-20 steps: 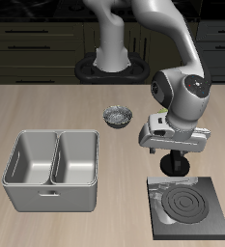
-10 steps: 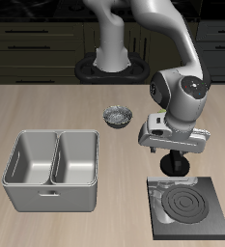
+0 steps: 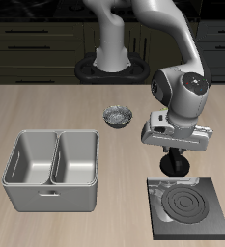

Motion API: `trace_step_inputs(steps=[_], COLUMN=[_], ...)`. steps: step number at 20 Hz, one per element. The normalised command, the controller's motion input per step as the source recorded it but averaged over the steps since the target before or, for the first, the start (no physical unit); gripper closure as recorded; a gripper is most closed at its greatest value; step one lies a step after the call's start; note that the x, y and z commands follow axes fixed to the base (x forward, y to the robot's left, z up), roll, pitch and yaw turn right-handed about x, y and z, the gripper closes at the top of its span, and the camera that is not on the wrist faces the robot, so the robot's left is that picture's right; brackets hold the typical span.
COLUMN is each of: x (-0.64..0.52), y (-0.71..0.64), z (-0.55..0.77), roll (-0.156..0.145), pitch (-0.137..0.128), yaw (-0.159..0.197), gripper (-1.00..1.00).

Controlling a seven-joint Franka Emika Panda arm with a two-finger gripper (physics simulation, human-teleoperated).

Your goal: Turn on the flat stove

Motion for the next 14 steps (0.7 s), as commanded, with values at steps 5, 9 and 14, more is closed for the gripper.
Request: trace_step_inputs(steps=[5,9,14], x=[0.03,0.08,-0.04], y=[-0.2,-0.37,-0.38], z=[0.08,0.21,0.26], roll=[0.031,0.024,0.007], pitch=[0.031,-0.025,-0.013], yaw=[-0.023,0.076,0.022], gripper=[1.0,1.0,1.0])
